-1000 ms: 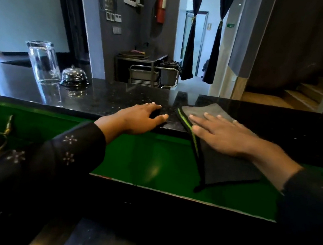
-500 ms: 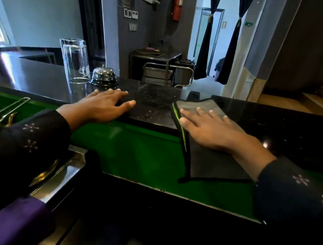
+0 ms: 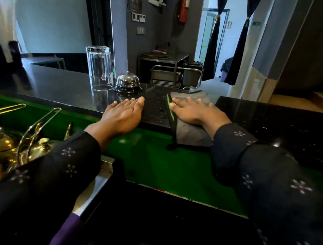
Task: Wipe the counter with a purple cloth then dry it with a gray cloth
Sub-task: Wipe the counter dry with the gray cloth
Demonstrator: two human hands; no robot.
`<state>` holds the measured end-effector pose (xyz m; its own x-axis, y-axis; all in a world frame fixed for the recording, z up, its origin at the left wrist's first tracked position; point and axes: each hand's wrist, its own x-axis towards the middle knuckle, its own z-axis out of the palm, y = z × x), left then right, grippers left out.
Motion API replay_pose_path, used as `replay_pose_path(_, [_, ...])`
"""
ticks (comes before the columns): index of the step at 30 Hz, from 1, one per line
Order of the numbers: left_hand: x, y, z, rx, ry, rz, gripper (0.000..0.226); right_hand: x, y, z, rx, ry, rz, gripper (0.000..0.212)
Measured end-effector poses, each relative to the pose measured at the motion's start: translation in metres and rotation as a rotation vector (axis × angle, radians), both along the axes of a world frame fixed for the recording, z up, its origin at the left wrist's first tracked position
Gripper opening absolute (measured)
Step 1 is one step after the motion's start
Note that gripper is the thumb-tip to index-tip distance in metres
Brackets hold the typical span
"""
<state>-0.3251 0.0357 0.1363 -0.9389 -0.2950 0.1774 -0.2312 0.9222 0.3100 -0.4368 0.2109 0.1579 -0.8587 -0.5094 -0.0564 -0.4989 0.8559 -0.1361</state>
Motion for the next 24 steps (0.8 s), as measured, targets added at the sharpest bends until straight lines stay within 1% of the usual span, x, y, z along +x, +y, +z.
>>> replay_pose_path(5, [-0.002, -0.003, 0.001, 0.056, 0.019, -0.03, 0.061, 0.015, -0.041, -0.001, 0.015, -0.013, 0.086, 0.06])
replay_pose_path(9, [0.002, -0.008, 0.003, 0.077, 0.004, -0.076, 0.06, 0.025, -0.037, -0.003, -0.014, -0.017, 0.129, 0.058])
replay_pose_path(12, [0.006, -0.008, 0.004, 0.049, -0.01, -0.097, 0.058, 0.021, -0.012, -0.004, -0.03, -0.027, 0.082, 0.057])
replay_pose_path(17, [0.009, -0.007, 0.004, 0.01, -0.016, -0.096, 0.056, 0.011, 0.07, -0.004, -0.036, -0.006, -0.126, 0.061])
replay_pose_path(18, [0.009, -0.007, 0.004, -0.006, -0.014, -0.088, 0.056, 0.01, 0.089, -0.003, -0.039, -0.012, -0.17, 0.065])
replay_pose_path(21, [0.007, -0.005, 0.004, -0.066, -0.004, -0.074, 0.053, 0.007, 0.128, -0.005, -0.063, -0.035, -0.231, 0.09])
replay_pose_path(22, [0.006, -0.002, 0.005, -0.082, -0.014, -0.069, 0.052, 0.007, 0.135, -0.005, -0.064, -0.038, -0.24, 0.092])
replay_pose_path(23, [0.006, 0.0, 0.006, -0.091, -0.029, -0.058, 0.052, 0.013, 0.138, -0.002, -0.063, -0.037, -0.246, 0.088])
replay_pose_path(24, [0.005, 0.001, 0.008, -0.091, -0.055, -0.047, 0.053, 0.018, 0.14, -0.001, -0.062, -0.041, -0.258, 0.079])
